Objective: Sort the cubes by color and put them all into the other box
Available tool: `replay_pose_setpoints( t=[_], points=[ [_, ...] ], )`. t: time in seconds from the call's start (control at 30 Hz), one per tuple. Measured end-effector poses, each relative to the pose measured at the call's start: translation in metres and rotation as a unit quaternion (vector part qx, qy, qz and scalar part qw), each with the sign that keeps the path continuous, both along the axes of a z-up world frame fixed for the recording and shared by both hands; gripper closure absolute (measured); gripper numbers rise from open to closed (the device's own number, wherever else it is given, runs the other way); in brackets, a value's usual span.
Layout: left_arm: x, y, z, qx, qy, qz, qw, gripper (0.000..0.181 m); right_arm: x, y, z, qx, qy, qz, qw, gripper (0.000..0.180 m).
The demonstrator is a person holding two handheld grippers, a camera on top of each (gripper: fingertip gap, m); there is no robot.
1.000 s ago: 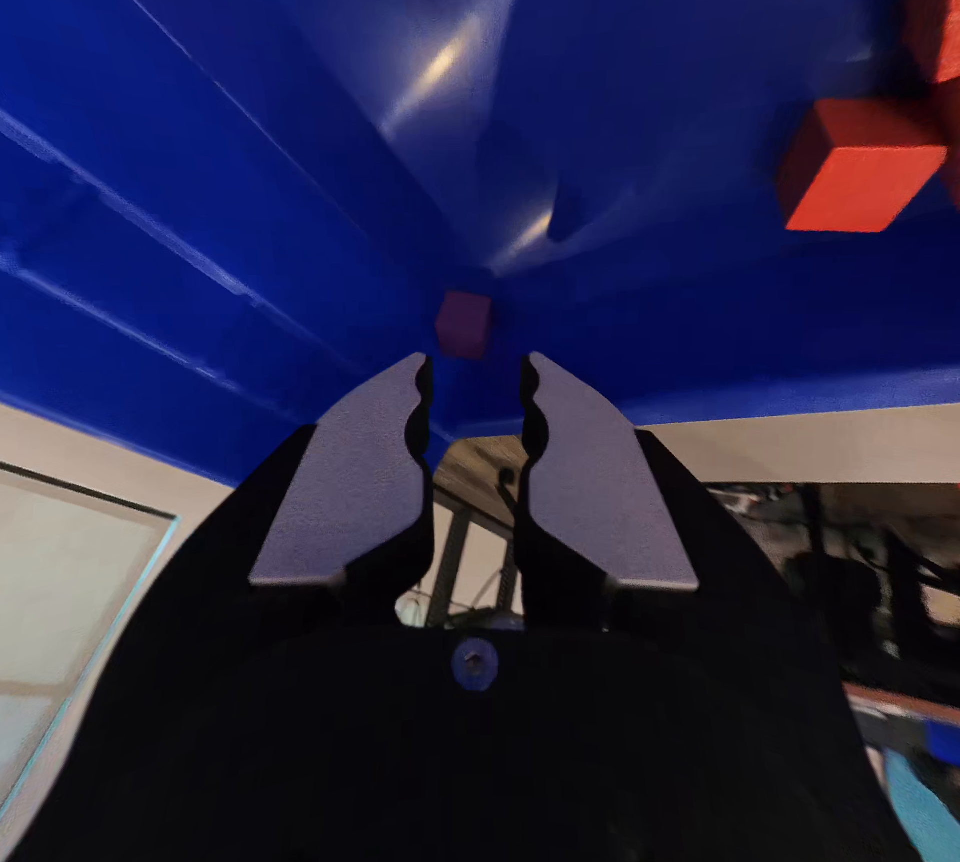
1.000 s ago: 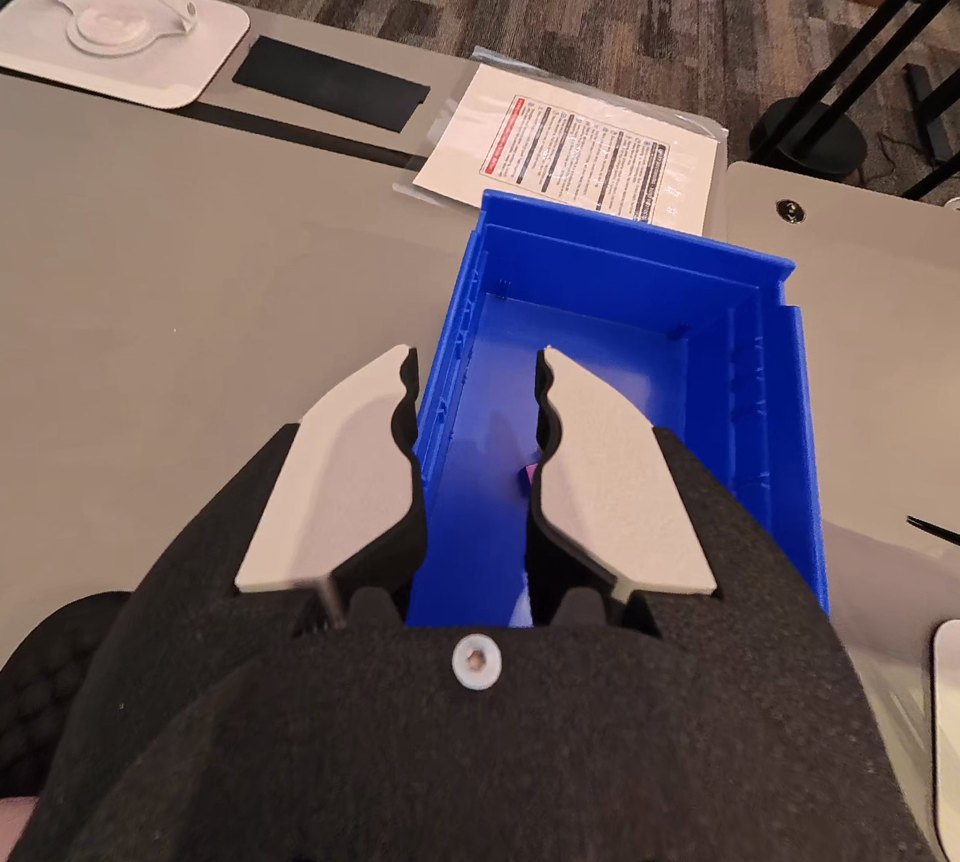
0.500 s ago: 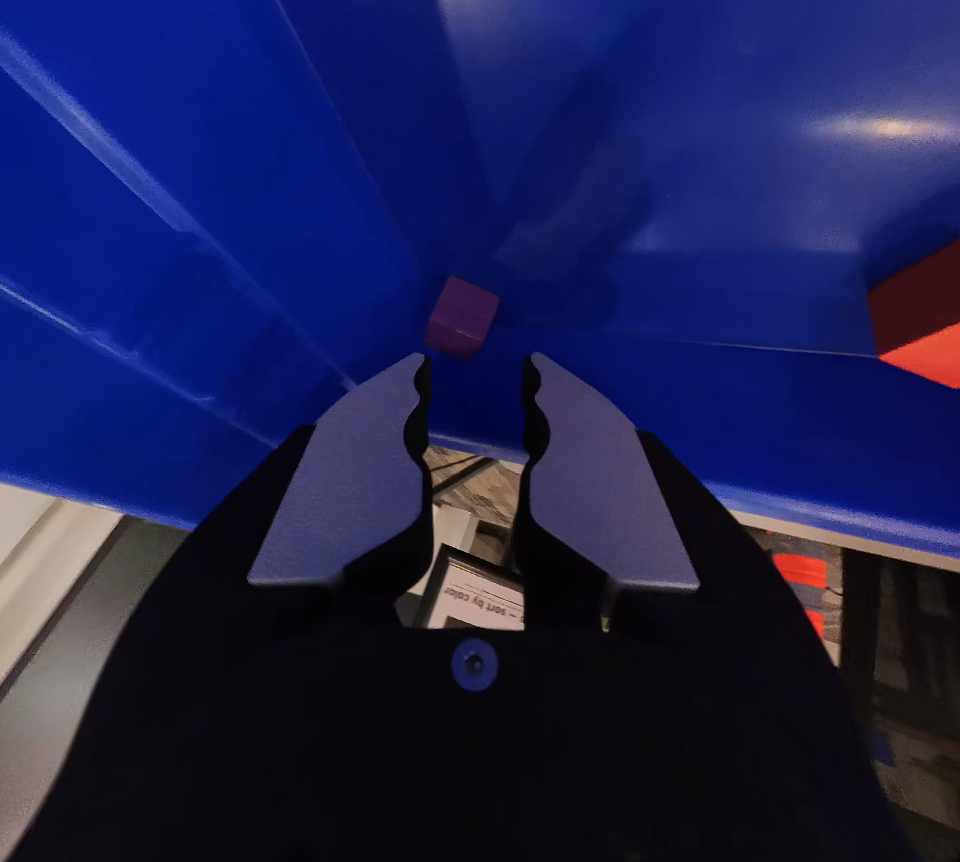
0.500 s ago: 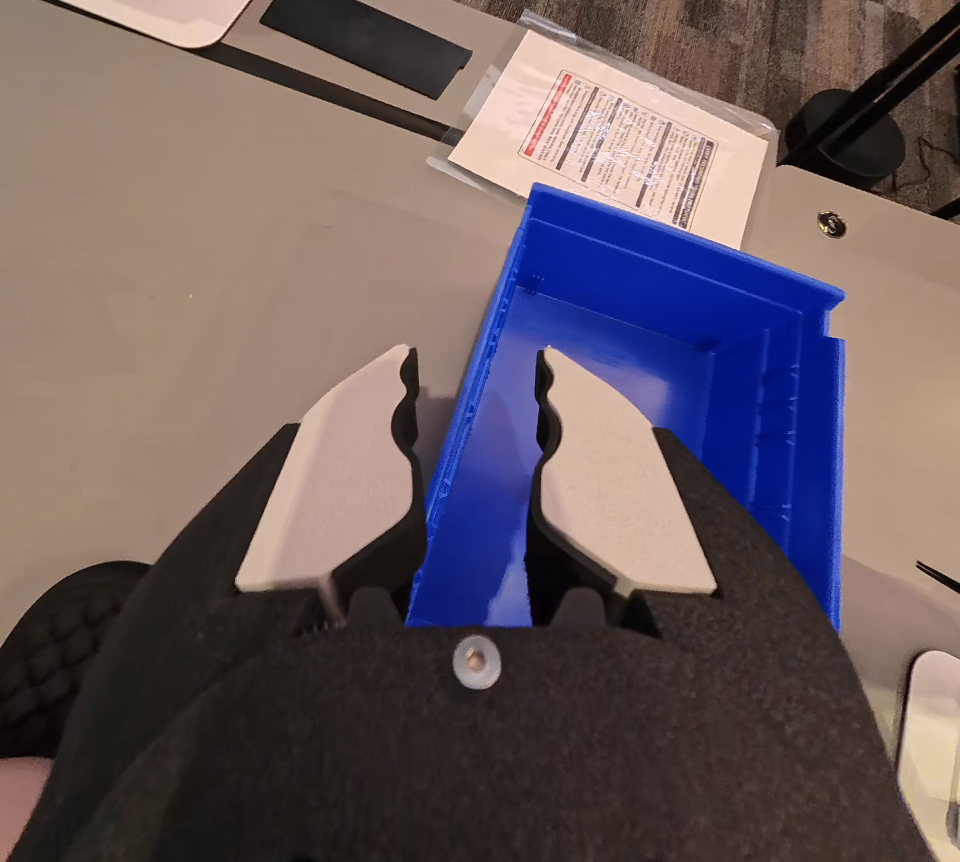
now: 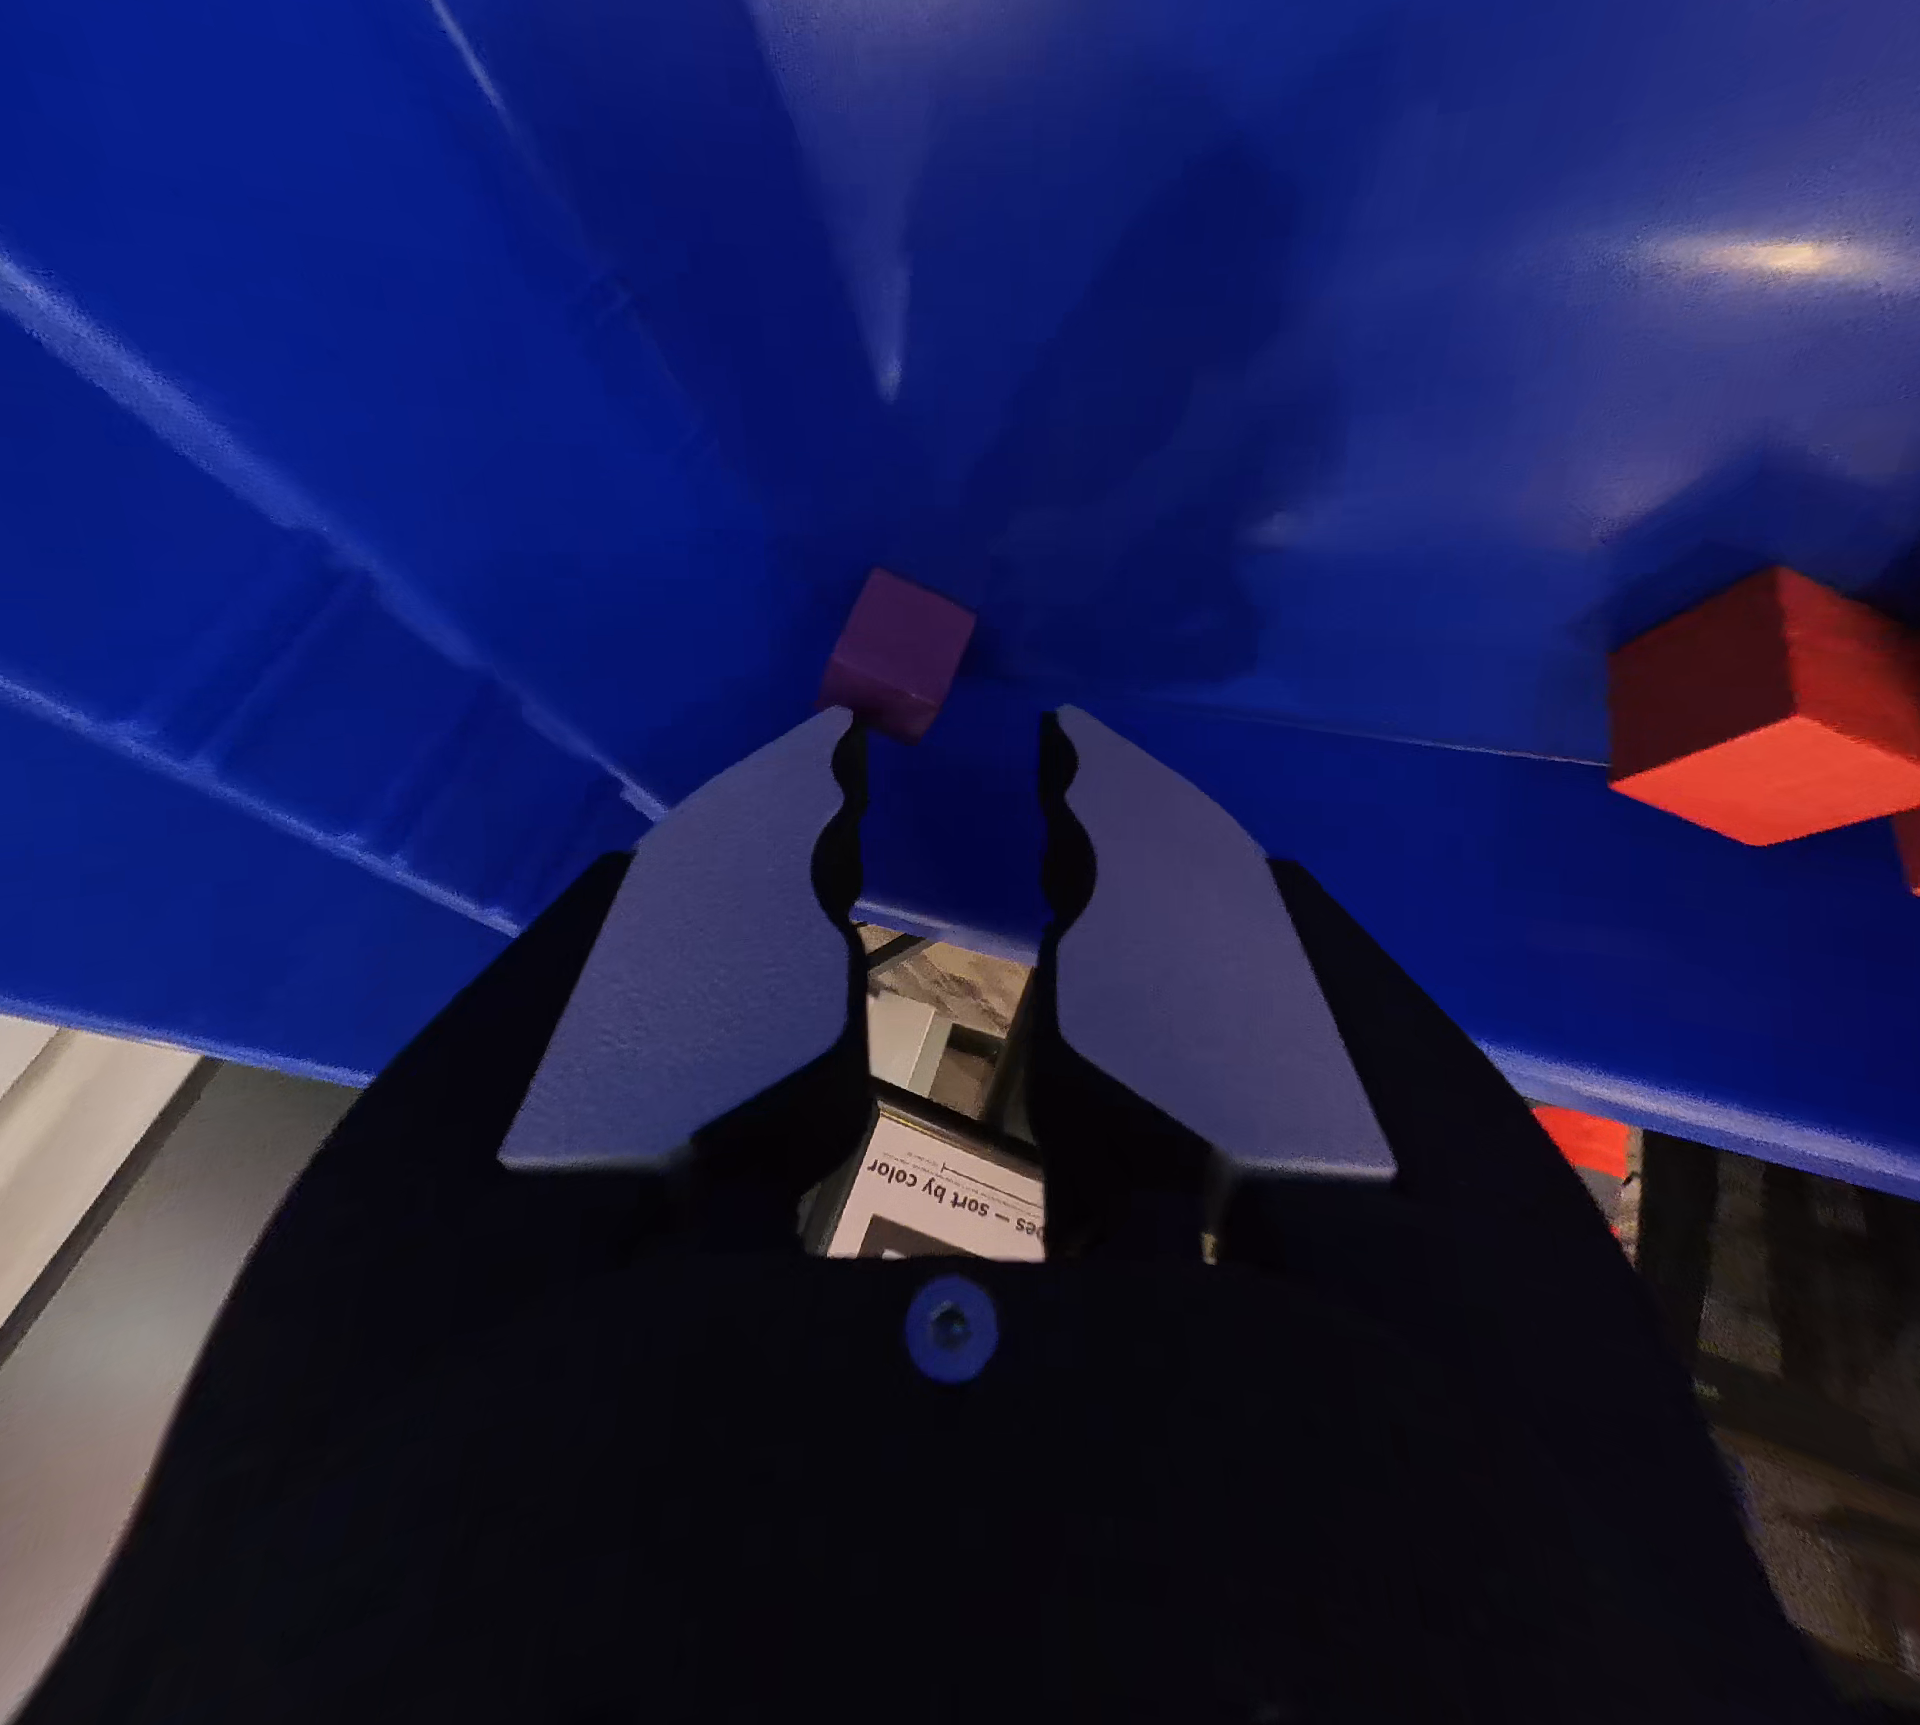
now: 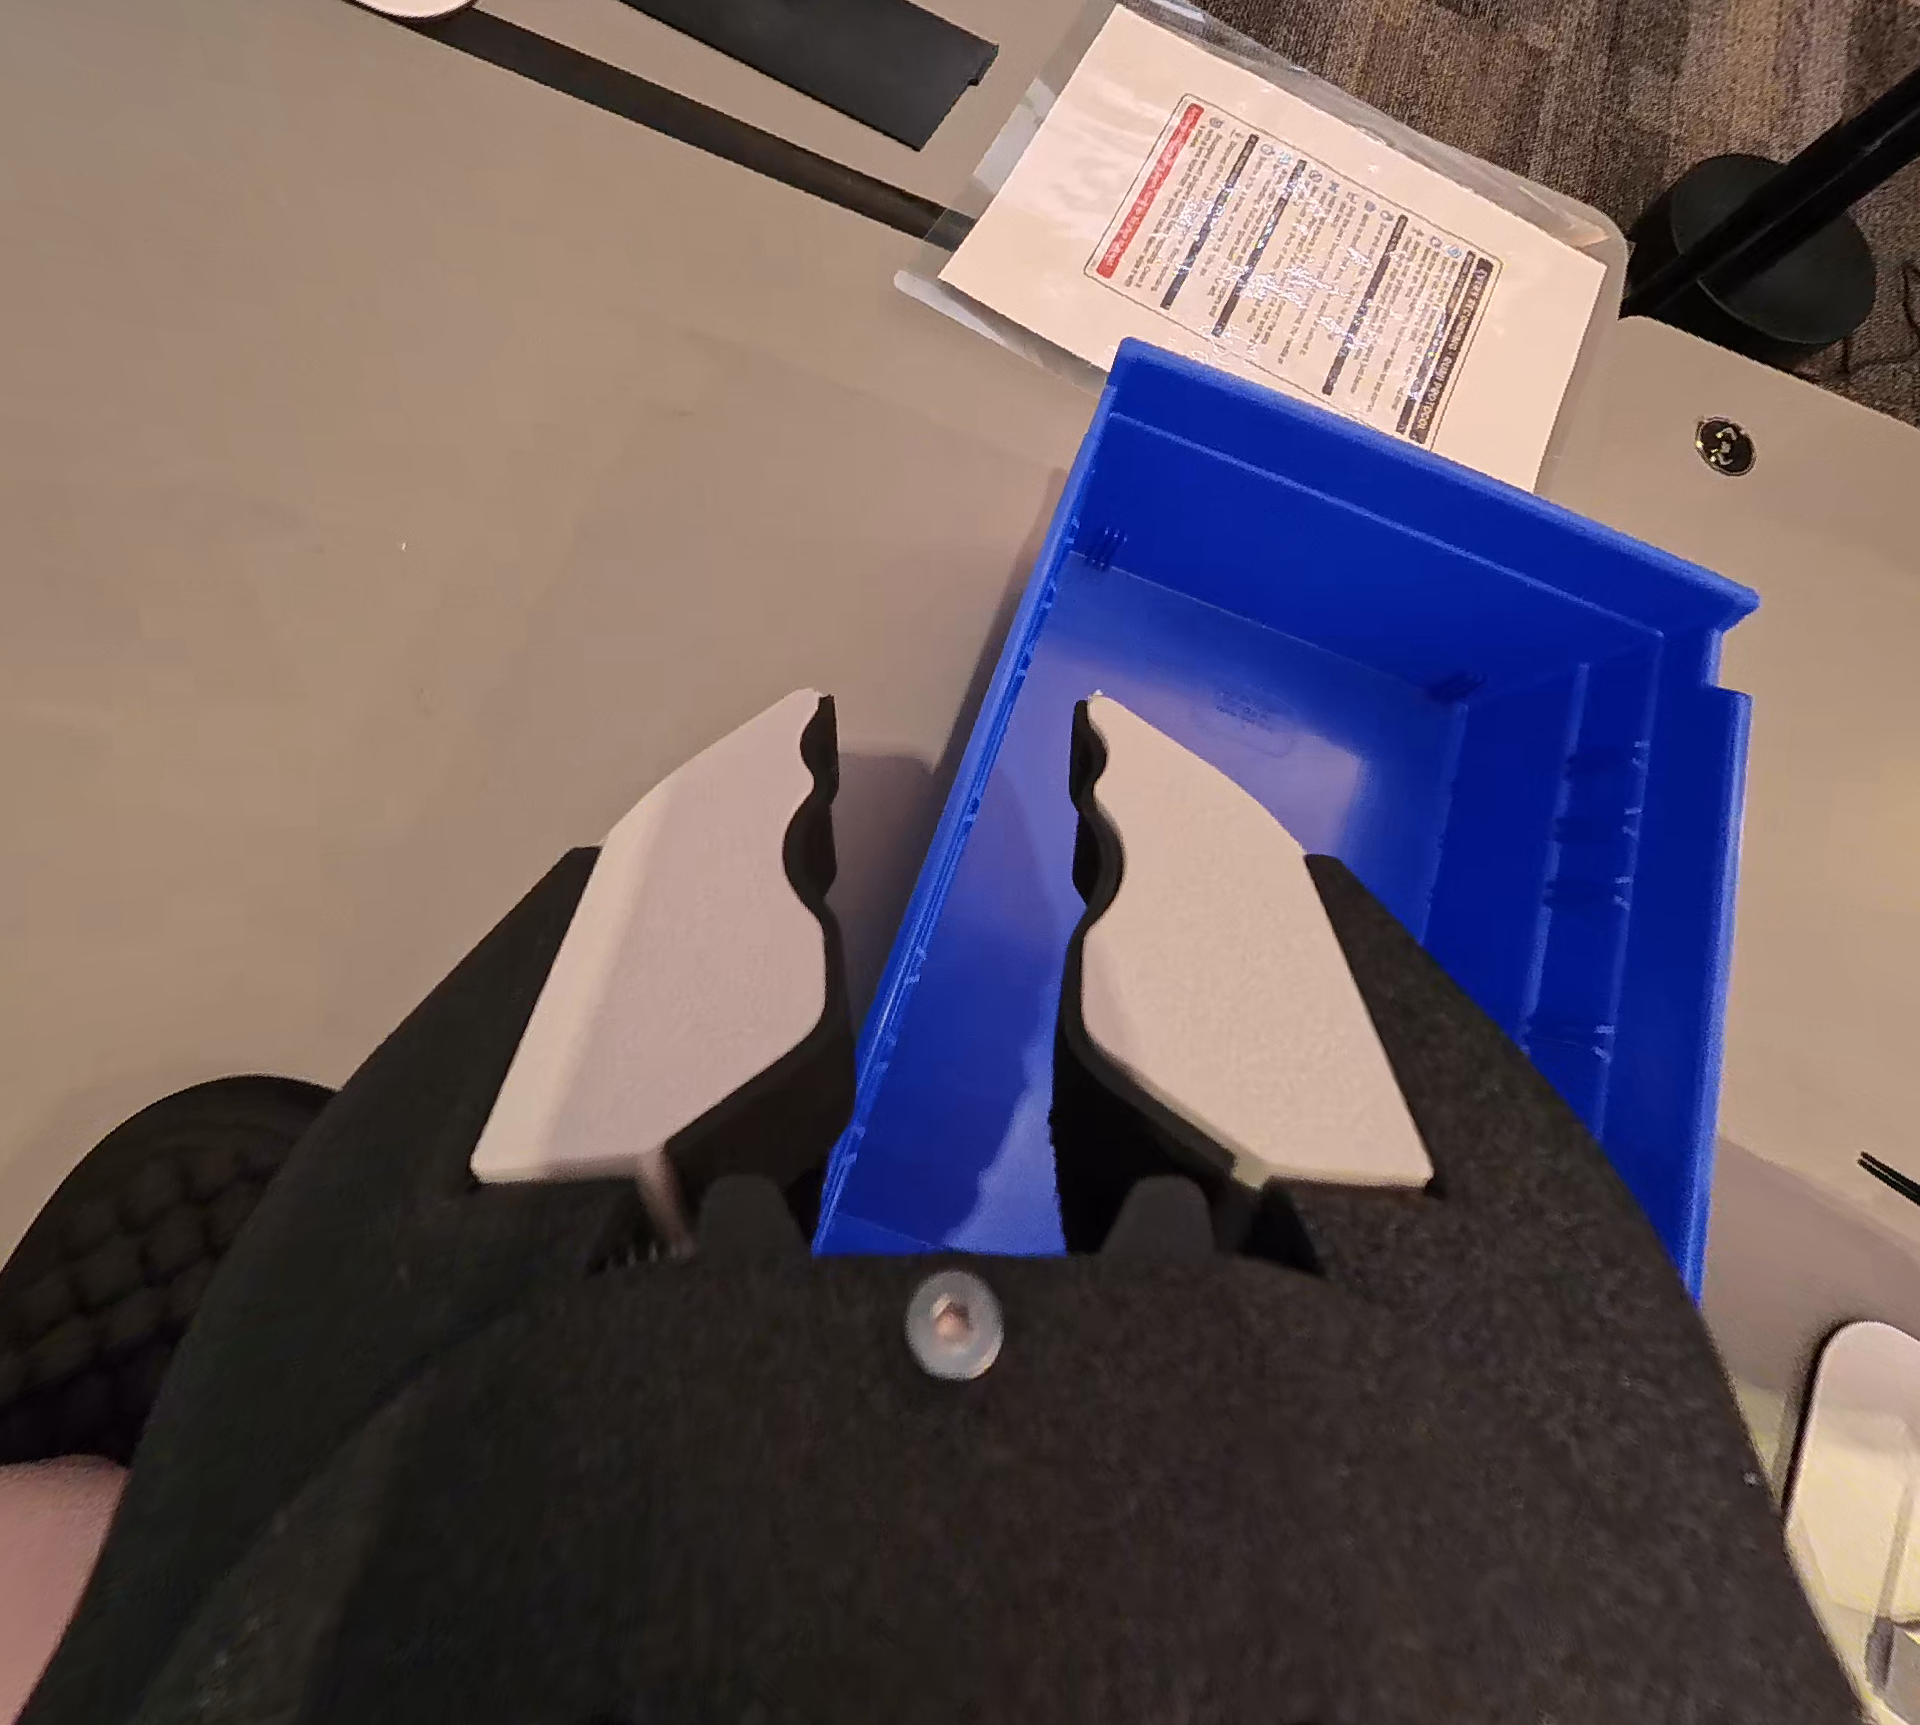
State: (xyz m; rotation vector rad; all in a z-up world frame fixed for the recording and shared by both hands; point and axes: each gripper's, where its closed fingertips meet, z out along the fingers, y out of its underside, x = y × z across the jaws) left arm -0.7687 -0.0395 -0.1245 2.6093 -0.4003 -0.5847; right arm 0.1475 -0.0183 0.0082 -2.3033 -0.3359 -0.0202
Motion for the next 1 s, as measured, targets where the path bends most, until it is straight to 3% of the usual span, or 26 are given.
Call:
replay_pose_setpoints(
  t=[0.43,0.67,0.77,0.87,1.0],
  points=[
    [0.034,0.024,0.003,0.057,-0.072,-0.047,0.995,0.154,0.0,-0.002,-0.008,-0.016,0.009,0.003,1.0,0.137],
    [0.036,0.031,0.009,0.108,-0.124,0.034,0.986,0.128,-0.001,-0.003,-0.011,-0.024,0.012,0.007,1.0,0.137],
    [0.025,0.03,0.009,0.093,-0.114,-0.074,0.986,0.113,-0.002,-0.003,-0.013,-0.027,0.015,0.009,0.999,0.137],
    [0.012,0.038,0.008,0.092,-0.08,-0.208,0.971,0.121,-0.003,-0.003,-0.014,-0.031,0.016,0.012,0.999,0.137],
    [0.017,0.04,0.004,0.106,-0.114,-0.246,0.957,0.135,-0.006,-0.003,-0.016,-0.037,0.015,0.017,0.999,0.137]
  ],
)
